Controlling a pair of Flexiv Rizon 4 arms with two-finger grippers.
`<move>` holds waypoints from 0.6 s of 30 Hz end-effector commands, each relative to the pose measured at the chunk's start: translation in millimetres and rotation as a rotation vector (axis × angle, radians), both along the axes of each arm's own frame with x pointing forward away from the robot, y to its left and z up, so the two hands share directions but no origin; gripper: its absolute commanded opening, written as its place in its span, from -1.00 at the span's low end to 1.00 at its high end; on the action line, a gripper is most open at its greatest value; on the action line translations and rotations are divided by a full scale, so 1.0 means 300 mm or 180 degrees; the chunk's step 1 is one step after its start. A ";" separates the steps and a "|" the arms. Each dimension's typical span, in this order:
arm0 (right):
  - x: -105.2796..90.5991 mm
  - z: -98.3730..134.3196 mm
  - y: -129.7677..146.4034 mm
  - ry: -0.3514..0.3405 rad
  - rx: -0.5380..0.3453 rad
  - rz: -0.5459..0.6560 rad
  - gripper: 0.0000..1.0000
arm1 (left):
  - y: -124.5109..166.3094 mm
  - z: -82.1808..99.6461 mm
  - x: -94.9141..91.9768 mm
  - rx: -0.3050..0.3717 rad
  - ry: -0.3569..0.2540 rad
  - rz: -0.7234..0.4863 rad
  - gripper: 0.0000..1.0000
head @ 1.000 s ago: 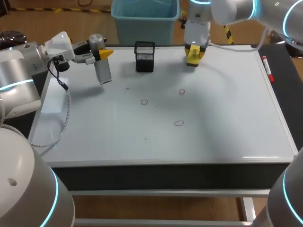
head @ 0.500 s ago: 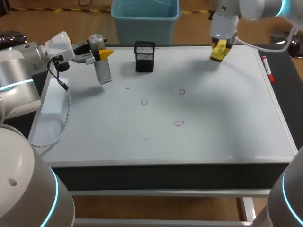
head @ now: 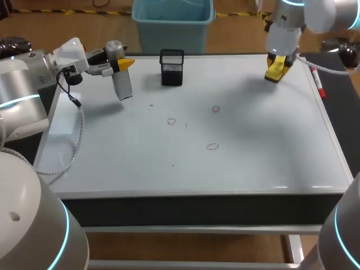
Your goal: Pick up the inspection probe, press it on each red-marked spot on the whiteboard one by one, put down the probe, pick up the eraser, and wipe off all the red marks.
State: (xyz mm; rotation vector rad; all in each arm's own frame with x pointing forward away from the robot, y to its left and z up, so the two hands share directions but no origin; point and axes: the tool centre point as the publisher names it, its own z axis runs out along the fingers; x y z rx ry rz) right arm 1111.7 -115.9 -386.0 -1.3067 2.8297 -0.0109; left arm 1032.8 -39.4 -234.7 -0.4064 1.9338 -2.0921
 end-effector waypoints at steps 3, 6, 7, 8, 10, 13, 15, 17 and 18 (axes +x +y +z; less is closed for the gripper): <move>-0.070 0.026 -0.038 -0.0110 -0.0016 -0.0018 -1.00 | -0.001 0.002 -0.001 -0.0003 -0.0005 0.0008 -1.00; -0.075 0.032 -0.050 -0.0129 -0.0019 -0.0058 -1.00 | -0.001 0.002 -0.001 -0.0003 -0.0005 0.0008 -1.00; -0.078 0.035 -0.053 -0.0134 -0.0017 -0.0063 -1.00 | -0.001 0.002 -0.001 -0.0003 -0.0005 0.0008 -1.00; -0.079 0.038 -0.054 -0.0143 -0.0017 -0.0069 -1.00 | -0.001 0.002 -0.001 -0.0003 -0.0005 0.0008 -1.00; -0.089 0.046 -0.053 -0.0153 -0.0014 -0.0071 -1.00 | -0.001 0.002 -0.001 -0.0003 -0.0005 0.0008 -1.00; -0.100 0.050 -0.053 -0.0159 -0.0002 -0.0074 -1.00 | -0.001 0.002 -0.001 -0.0003 -0.0005 0.0008 -1.00; -0.107 0.047 -0.054 -0.0152 0.0005 -0.0071 -1.00 | -0.001 0.002 -0.001 -0.0003 -0.0005 0.0008 -1.00; -0.110 0.044 -0.056 -0.0164 0.0023 -0.0089 -1.00 | -0.001 0.002 -0.001 -0.0003 -0.0005 0.0008 -1.00; -0.114 0.046 -0.056 -0.0161 0.0026 -0.0092 -1.00 | -0.001 0.002 -0.001 -0.0003 -0.0005 0.0008 -1.00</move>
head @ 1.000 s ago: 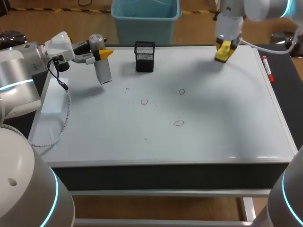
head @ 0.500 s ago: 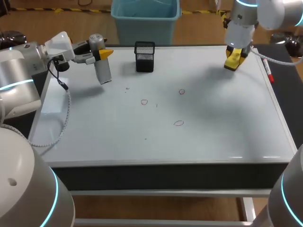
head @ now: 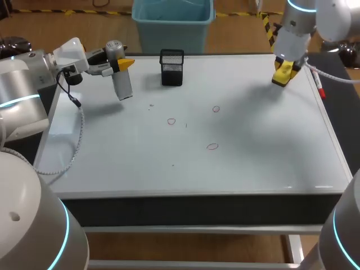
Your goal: Pick up the inspection probe, press it on each red-marked spot on the whiteboard one by one, put down the probe, pick up the eraser, and wipe off all the red marks.
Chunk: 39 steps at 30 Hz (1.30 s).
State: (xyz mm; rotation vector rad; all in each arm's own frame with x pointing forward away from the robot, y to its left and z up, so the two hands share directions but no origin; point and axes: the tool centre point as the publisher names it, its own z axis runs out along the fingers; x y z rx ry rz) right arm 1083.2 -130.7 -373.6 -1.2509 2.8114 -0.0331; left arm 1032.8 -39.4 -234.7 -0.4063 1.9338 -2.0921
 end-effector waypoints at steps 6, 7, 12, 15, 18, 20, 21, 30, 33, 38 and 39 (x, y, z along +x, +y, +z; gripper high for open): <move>-0.019 0.005 -0.007 -0.0028 0.0014 -0.0002 -1.00 | -0.001 0.002 -0.001 -0.0003 -0.0005 0.0008 -1.00; -0.019 0.005 -0.007 -0.0028 0.0014 -0.0002 -1.00 | -0.001 0.002 -0.001 -0.0003 -0.0005 0.0008 -1.00; -0.019 0.005 -0.007 -0.0028 0.0014 -0.0002 -1.00 | -0.001 0.002 -0.001 -0.0003 -0.0005 0.0008 -1.00; -0.019 0.005 -0.007 -0.0028 0.0014 -0.0002 -1.00 | -0.001 0.002 -0.001 -0.0003 -0.0005 0.0008 -1.00; -0.019 0.005 -0.007 -0.0028 0.0014 -0.0002 -1.00 | -0.017 0.011 0.002 0.0006 -0.0015 -0.0021 -1.00; -0.019 0.005 -0.007 -0.0028 0.0014 -0.0002 -1.00 | -0.057 0.024 0.002 -0.0032 -0.0065 -0.0122 -1.00; -0.019 0.005 -0.007 -0.0028 0.0014 -0.0002 -1.00 | -0.080 0.029 -0.001 -0.0084 -0.0101 -0.0170 -1.00; -0.019 0.005 -0.007 -0.0028 0.0014 -0.0002 -1.00 | -0.247 0.035 -0.052 -0.0236 -0.0170 -0.0550 -1.00; -0.019 0.005 -0.007 -0.0028 0.0014 -0.0002 -1.00 | -0.309 0.036 -0.070 -0.0249 -0.0170 -0.0677 -1.00; -0.019 0.005 -0.007 -0.0028 0.0014 -0.0002 -1.00 | -0.391 0.029 -0.099 -0.0235 -0.0127 -0.0875 -1.00; -0.019 0.005 -0.007 -0.0028 0.0014 -0.0002 -1.00 | -0.400 0.025 -0.103 -0.0234 -0.0112 -0.0893 -1.00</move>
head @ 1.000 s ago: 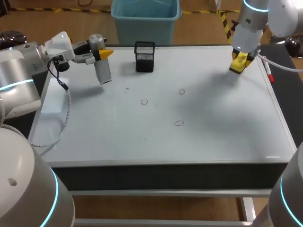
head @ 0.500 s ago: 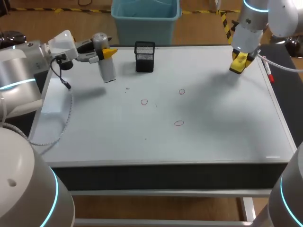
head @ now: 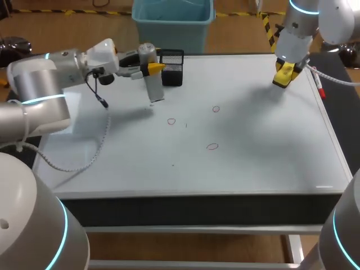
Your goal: Pick up the inspection probe, press it on each red-marked spot on the whiteboard one by one, put down the probe, pick up the eraser, and wipe off all the red marks.
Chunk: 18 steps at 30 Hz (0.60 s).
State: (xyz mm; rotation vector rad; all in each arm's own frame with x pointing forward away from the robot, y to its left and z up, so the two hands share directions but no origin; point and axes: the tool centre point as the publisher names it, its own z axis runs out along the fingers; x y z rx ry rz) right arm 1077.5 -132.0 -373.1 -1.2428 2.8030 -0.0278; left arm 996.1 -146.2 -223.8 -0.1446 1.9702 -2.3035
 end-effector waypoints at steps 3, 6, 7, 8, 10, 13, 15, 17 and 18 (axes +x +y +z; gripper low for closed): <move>0.000 0.003 -0.002 0.0000 -0.0010 0.0005 -1.00 | -0.069 -0.026 0.008 -0.0010 0.0069 -0.0183 -1.00; 0.000 0.003 -0.002 0.0000 -0.0010 0.0005 -1.00 | -0.087 -0.032 -0.007 0.0000 0.0105 -0.0213 -1.00; 0.000 0.003 -0.002 0.0000 -0.0010 0.0005 -1.00 | -0.091 -0.033 -0.015 0.0026 0.0135 -0.0214 -1.00; 0.000 0.003 -0.002 0.0000 -0.0010 0.0005 -1.00 | -0.093 -0.033 -0.020 0.0039 0.0146 -0.0216 -1.00; 0.000 0.003 -0.002 0.0000 -0.0010 0.0005 -1.00 | -0.097 -0.033 -0.034 0.0037 0.0186 -0.0221 -1.00; 0.000 0.003 -0.002 0.0000 -0.0010 0.0005 -1.00 | -0.102 -0.033 -0.057 0.0064 0.0217 -0.0214 -1.00; 0.000 0.003 -0.002 0.0000 -0.0010 0.0005 -1.00 | -0.105 -0.034 -0.075 0.0063 0.0244 -0.0222 -1.00; 0.000 0.003 -0.002 0.0000 -0.0010 0.0005 -1.00 | -0.108 -0.037 -0.091 0.0066 0.0273 -0.0243 -1.00; 0.000 0.003 -0.002 0.0000 -0.0010 0.0005 -1.00 | -0.111 -0.039 -0.098 0.0068 0.0279 -0.0244 -1.00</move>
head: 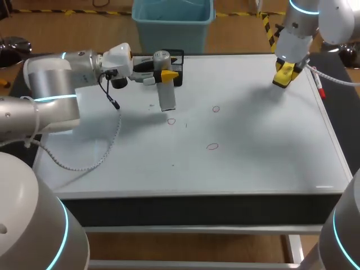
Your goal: Pick up the inspection probe, press it on each red-marked spot on the whiteboard one by one, put down the probe, pick up the eraser, and wipe off all the red marks.
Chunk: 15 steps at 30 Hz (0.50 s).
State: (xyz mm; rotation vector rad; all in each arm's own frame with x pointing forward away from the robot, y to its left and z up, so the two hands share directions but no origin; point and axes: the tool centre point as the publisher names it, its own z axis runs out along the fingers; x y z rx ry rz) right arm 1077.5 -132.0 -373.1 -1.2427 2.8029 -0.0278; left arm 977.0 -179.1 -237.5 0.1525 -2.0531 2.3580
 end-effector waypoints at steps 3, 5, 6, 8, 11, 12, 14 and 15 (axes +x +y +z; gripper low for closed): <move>0.000 0.003 -0.002 0.0001 -0.0011 0.0005 -1.00 | -0.009 0.002 -0.058 0.0075 0.0045 0.0022 -1.00; 0.000 0.003 -0.002 0.0001 -0.0011 0.0005 -1.00 | -0.012 -0.003 -0.071 0.0069 0.0049 0.0018 -1.00; 0.000 0.003 -0.002 0.0001 -0.0011 0.0005 -1.00 | -0.013 -0.008 -0.076 0.0070 0.0053 0.0014 -1.00; 0.000 0.003 -0.002 0.0001 -0.0011 0.0005 -1.00 | -0.012 -0.014 -0.080 0.0051 0.0045 0.0018 -1.00; 0.000 0.003 -0.002 0.0001 -0.0011 0.0005 -1.00 | -0.017 -0.019 -0.086 0.0014 0.0010 0.0020 -1.00; 0.000 0.003 -0.002 0.0001 -0.0011 0.0005 -1.00 | -0.021 -0.019 -0.087 0.0018 0.0000 0.0022 -1.00; 0.000 0.003 -0.002 0.0001 -0.0011 0.0005 -1.00 | -0.026 -0.024 -0.089 -0.0001 -0.0022 0.0038 -1.00; 0.000 0.003 -0.002 0.0001 -0.0011 0.0005 -1.00 | -0.026 -0.028 -0.089 -0.0014 -0.0021 0.0046 -1.00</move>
